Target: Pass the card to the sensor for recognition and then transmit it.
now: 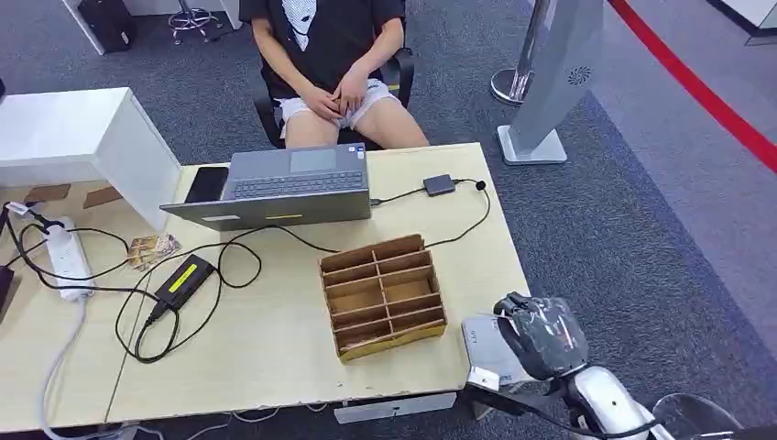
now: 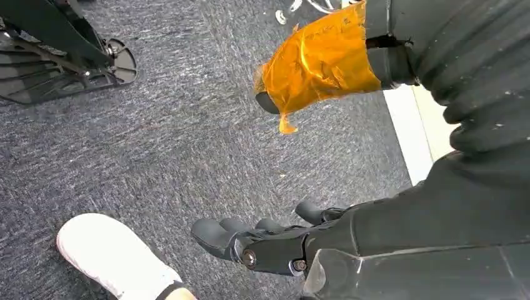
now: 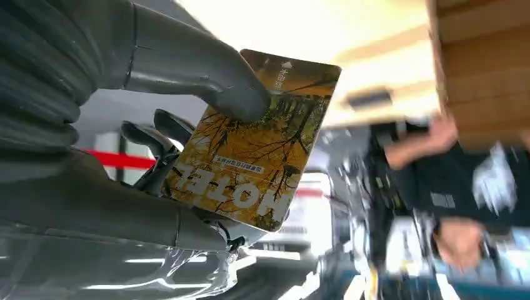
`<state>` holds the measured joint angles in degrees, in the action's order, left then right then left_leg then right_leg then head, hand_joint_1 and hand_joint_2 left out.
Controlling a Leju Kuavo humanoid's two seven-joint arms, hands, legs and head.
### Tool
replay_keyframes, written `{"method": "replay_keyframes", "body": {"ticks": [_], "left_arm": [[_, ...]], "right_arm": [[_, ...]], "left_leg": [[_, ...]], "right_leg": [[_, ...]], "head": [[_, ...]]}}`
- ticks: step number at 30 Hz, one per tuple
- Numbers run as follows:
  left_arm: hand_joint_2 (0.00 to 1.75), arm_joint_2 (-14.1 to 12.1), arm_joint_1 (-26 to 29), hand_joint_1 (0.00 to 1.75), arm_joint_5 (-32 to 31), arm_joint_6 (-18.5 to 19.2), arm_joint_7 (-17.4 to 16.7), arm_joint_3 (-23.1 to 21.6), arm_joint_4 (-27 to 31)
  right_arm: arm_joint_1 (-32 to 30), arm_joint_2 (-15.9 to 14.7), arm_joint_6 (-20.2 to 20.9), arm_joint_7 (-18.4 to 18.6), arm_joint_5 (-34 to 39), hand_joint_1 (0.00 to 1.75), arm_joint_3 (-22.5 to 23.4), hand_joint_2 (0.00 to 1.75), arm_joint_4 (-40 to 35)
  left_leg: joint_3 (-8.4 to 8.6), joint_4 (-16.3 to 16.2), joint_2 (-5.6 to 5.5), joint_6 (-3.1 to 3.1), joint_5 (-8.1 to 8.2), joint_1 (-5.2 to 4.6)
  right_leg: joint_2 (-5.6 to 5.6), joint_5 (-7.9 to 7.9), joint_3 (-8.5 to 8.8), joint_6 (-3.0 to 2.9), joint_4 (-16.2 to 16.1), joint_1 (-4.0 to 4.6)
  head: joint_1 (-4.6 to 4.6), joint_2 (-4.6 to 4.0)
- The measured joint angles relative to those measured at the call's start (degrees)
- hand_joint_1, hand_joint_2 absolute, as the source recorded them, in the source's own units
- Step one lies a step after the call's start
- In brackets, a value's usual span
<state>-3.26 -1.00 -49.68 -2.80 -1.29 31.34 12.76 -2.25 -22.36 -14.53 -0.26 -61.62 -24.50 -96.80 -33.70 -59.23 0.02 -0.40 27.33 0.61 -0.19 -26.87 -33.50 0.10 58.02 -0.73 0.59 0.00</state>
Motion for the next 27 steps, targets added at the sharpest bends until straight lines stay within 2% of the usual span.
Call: {"method": "replay_keyframes", "body": {"ticks": [3,6,8,12,16,21,27], "left_arm": [[1.75,0.0,-0.1,0.00,-1.1,0.2,0.2,0.0,0.0],[1.75,-0.1,-0.3,0.00,-2.5,0.5,0.7,0.0,0.0],[1.75,-0.1,-0.4,0.00,-3.8,0.9,1.0,0.0,0.0],[1.75,0.0,-1.6,0.00,-6.1,2.1,1.0,-0.2,0.0],[1.75,0.2,-2.7,0.00,-7.9,3.4,0.0,-0.8,0.0],[1.75,0.5,-3.7,0.00,-9.5,4.9,-1.1,-1.5,0.0],[1.75,0.7,-4.5,0.00,-10.3,5.2,-1.5,-2.0,0.0]], "right_arm": [[5.0,0.0,1.4,-2.2,3.3,1.75,0.1,1.75,-2.9],[12.8,0.7,6.3,-3.0,6.3,1.75,-0.6,1.75,-3.4],[19.6,2.6,11.2,-2.8,9.3,1.75,-2.1,1.75,-1.8],[32.5,8.1,17.4,-1.3,13.1,1.75,-6.1,1.75,5.6],[42.6,14.4,19.7,1.3,14.7,1.75,-10.0,1.75,15.5],[50.3,21.9,20.5,4.1,15.0,1.75,-13.2,1.75,28.3],[54.5,27.0,20.0,5.4,16.0,1.75,-14.6,1.75,38.3]], "left_leg": [[0.08,0.0,0.17,-0.01,-0.02,0.00],[0.06,0.0,0.18,-0.08,-0.13,0.00],[0.09,0.0,0.24,-0.15,-0.21,0.01],[0.05,0.0,0.16,-0.22,-0.48,0.03],[0.05,0.0,0.15,-0.25,-0.54,0.04],[0.03,0.0,0.11,-0.26,-0.54,0.04],[-0.04,0.0,0.02,-0.26,-0.54,0.04]], "right_leg": [[0.17,0.05,-0.01,-0.06,0.0,0.00],[0.20,0.12,-0.01,-0.05,0.0,0.00],[0.30,0.21,-0.05,-0.12,0.0,0.00],[0.22,0.35,-0.13,-0.12,0.1,0.01],[0.23,0.37,-0.15,-0.15,0.2,0.03],[0.20,0.37,-0.20,-0.15,0.2,0.03],[0.11,0.36,-0.23,-0.15,0.2,0.02]], "head": [[-0.02,0.00],[0.00,0.02],[0.00,0.02],[0.00,0.02],[-0.04,0.00],[0.02,0.00],[0.02,0.00]]}}
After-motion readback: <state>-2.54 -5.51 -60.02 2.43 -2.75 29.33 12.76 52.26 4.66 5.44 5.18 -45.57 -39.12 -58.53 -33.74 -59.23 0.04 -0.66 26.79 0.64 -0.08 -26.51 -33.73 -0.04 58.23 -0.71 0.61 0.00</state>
